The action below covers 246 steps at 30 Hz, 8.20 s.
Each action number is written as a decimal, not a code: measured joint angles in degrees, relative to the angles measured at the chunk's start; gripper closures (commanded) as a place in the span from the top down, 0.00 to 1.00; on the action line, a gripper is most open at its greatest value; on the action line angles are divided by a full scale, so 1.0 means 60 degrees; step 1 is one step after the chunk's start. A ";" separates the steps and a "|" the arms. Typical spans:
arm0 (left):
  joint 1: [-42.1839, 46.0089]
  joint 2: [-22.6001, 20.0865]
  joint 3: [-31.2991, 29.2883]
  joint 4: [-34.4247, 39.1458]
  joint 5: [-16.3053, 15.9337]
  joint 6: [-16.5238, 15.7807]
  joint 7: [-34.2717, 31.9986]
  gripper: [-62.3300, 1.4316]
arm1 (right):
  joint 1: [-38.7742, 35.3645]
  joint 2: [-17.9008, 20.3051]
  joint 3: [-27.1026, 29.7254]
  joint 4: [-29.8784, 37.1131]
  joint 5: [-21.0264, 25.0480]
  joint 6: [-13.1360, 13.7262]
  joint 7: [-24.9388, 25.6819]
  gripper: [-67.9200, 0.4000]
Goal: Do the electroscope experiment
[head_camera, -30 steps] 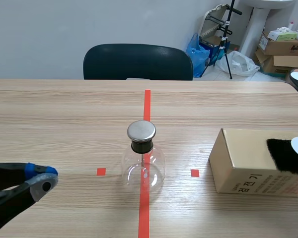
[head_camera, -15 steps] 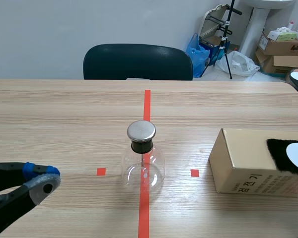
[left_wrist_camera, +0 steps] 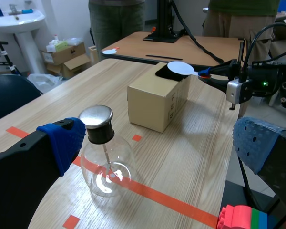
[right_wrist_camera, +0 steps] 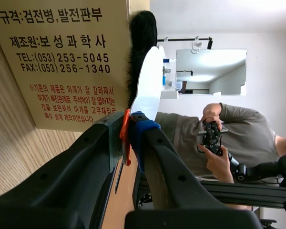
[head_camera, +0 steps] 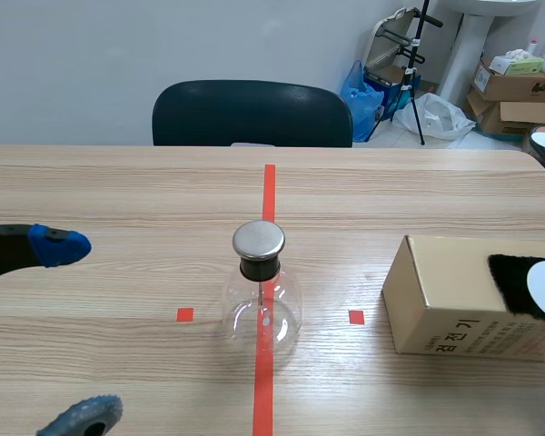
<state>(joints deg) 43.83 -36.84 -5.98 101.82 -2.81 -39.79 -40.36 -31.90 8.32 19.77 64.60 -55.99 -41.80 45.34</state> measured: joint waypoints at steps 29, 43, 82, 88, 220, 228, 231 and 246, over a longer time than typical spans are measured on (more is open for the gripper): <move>-0.0004 0.0000 0.0004 0.0000 0.0040 0.0000 0.0007 1.00 | 0.0178 0.0273 -0.0608 0.0000 0.0200 -0.0062 -0.1708 0.02; -0.0007 0.0000 0.0004 0.0000 0.0036 -0.0004 0.0004 1.00 | 0.0095 0.0248 -0.0372 0.0000 0.0018 -0.0029 0.0707 0.02; -0.0138 0.0000 0.0011 -0.0018 0.0040 -0.0004 0.0120 1.00 | -0.0004 -0.0036 0.0270 0.0000 -0.0831 -0.0102 0.1319 0.02; -0.0138 0.0000 0.0011 -0.0018 0.0040 -0.0004 0.0219 1.00 | 0.0047 -0.0142 0.0197 0.0004 -0.0670 -0.0087 -0.0565 0.02; -0.0138 0.0000 0.0018 -0.0018 0.0004 -0.0004 0.0255 1.00 | -0.0397 -0.0594 -0.0055 0.1140 -0.1457 -0.0022 -0.2448 0.02; -0.0138 0.0000 0.0018 -0.0018 0.0000 -0.0004 0.0288 1.00 | -0.0699 -0.0583 -0.0892 0.2969 -0.1851 0.0047 -0.3599 0.02; -0.0142 -0.0004 0.0018 -0.0018 0.0000 -0.0004 0.0288 1.00 | -0.0721 -0.0437 -0.1428 0.3661 -0.1963 0.0080 -0.4189 0.02; -0.0142 0.0000 0.0018 -0.0018 0.0000 -0.0004 0.0506 1.00 | -0.0656 0.0554 -0.4750 0.4772 -0.3293 0.0084 -0.7238 0.02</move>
<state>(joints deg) 42.98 -36.84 -5.87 101.71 -2.81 -39.81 -37.32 -35.83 11.64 -8.73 93.23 -75.75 -41.30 1.91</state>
